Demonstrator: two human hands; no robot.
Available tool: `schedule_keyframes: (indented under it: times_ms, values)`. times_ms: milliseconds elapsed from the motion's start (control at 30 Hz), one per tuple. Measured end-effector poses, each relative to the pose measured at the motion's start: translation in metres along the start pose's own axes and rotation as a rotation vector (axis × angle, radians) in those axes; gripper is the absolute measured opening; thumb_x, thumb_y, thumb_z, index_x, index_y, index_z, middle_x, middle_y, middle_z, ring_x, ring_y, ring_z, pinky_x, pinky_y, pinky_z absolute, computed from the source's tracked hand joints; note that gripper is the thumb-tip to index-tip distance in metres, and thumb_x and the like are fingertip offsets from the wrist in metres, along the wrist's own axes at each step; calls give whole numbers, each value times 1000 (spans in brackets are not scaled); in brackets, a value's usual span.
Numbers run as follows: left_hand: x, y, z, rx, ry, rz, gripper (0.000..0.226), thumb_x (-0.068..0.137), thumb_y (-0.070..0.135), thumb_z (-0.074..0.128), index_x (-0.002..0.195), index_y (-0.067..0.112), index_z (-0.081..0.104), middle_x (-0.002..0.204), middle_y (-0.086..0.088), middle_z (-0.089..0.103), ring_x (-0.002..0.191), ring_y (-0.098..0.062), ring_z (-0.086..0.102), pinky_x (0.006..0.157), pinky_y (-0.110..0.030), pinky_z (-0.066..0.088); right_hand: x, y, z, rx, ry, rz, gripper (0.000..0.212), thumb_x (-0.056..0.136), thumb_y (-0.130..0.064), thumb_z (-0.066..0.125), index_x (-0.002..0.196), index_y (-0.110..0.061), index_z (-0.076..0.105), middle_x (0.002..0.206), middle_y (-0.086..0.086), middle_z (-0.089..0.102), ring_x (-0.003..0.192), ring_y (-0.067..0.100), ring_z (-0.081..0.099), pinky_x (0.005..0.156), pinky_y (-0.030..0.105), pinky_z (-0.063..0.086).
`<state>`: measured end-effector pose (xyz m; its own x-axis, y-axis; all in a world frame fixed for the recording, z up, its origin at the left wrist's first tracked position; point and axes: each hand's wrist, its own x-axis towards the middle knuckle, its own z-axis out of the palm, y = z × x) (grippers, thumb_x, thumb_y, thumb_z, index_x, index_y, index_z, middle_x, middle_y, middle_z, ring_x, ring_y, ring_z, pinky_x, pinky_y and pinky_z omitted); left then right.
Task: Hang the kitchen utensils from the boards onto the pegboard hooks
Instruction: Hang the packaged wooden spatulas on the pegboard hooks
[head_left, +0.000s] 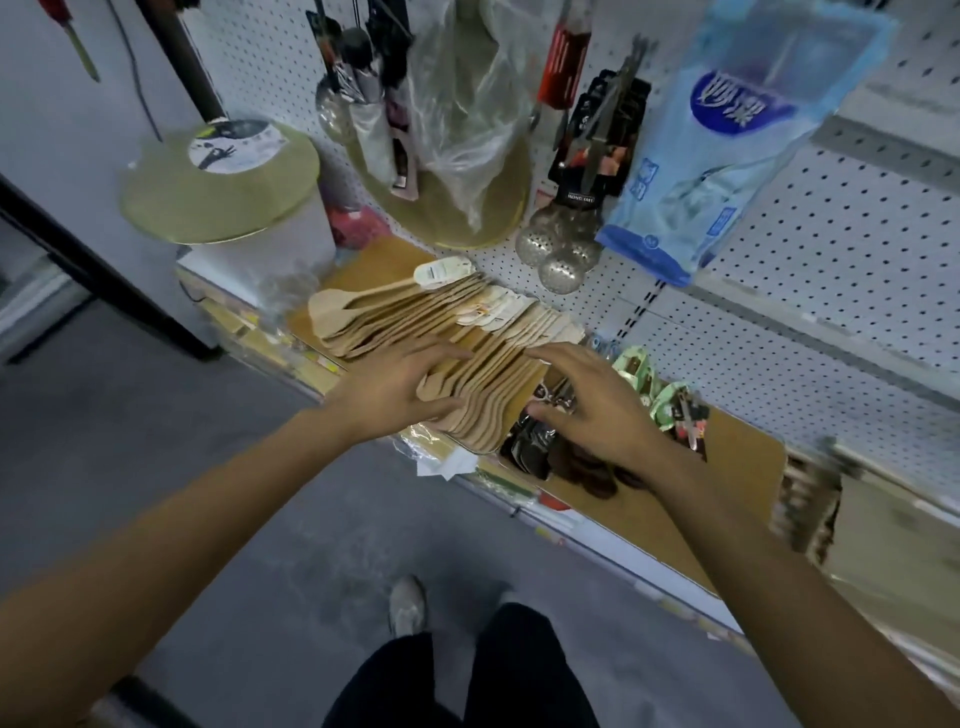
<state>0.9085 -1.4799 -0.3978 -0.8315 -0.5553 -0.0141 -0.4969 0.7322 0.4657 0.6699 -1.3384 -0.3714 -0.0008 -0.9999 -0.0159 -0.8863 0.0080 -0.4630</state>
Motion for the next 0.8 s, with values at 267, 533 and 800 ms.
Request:
schedule_keyframes:
  times_ms: [267, 533, 800]
  values:
    - [66, -75, 70, -307, -37, -187, 48, 88, 39, 72, 133, 32, 56, 131, 17, 59, 112, -10, 59, 80, -25, 45, 57, 70, 85, 48, -155, 243, 52, 91, -33, 63, 138, -21, 47, 141, 2, 50, 124, 22, 51, 101, 39, 45]
    - [140, -159, 179, -349, -43, -414, 37, 90, 24, 71, 126, 19, 63, 127, 5, 64, 111, -13, 59, 89, -17, 40, 127, 159, 199, 291, -156, 687, 28, 91, -23, 60, 114, -9, 65, 111, 9, 69, 101, 26, 64, 77, 26, 45]
    - [187, -210, 265, -263, -96, -580, 42, 98, 16, 55, 140, 7, 51, 135, -15, 59, 125, -33, 55, 101, -35, 43, 196, 212, 288, 529, 16, 1014, 59, 81, -66, 61, 82, -8, 68, 81, 11, 72, 71, 28, 71, 68, 44, 61]
